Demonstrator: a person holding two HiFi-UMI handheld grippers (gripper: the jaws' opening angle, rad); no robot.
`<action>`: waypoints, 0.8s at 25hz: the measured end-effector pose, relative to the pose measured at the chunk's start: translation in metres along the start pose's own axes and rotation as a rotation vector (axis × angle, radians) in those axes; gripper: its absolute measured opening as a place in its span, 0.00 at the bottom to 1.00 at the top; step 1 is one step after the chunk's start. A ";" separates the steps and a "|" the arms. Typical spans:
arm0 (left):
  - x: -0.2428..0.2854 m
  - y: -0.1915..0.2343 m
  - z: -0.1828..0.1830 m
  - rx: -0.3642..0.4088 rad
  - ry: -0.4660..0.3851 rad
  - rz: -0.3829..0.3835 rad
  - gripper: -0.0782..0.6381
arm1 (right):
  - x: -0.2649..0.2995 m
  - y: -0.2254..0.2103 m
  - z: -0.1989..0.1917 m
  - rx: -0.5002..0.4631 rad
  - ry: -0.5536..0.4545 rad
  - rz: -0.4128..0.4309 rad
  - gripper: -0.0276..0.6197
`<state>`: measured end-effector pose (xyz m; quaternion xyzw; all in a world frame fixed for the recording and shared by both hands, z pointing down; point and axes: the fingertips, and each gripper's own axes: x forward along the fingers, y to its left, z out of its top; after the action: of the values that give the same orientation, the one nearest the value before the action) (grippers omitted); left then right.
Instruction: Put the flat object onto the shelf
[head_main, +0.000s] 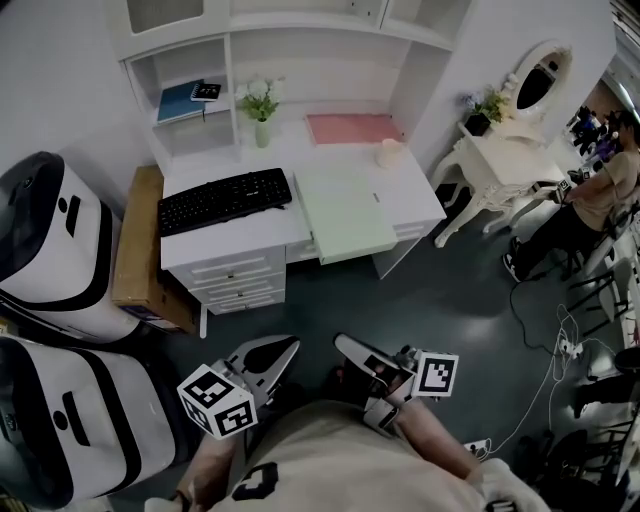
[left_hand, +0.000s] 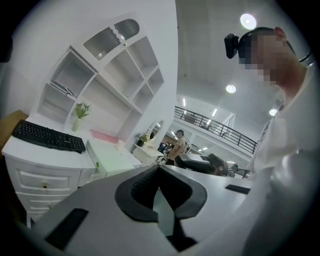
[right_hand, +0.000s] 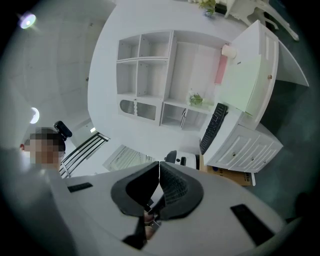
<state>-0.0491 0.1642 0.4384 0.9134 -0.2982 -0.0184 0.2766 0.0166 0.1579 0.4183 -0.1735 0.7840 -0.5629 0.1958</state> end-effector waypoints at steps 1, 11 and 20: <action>0.002 0.001 0.000 0.002 0.006 -0.001 0.13 | 0.000 -0.001 0.002 0.008 -0.001 0.000 0.08; 0.038 0.015 0.007 0.017 0.070 0.008 0.13 | -0.007 -0.019 0.043 0.045 -0.042 0.007 0.08; 0.081 0.023 0.019 0.013 0.089 0.024 0.13 | -0.008 -0.041 0.086 0.095 -0.037 0.008 0.08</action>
<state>0.0008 0.0946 0.4454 0.9114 -0.2964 0.0274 0.2840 0.0692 0.0792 0.4330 -0.1713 0.7534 -0.5953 0.2204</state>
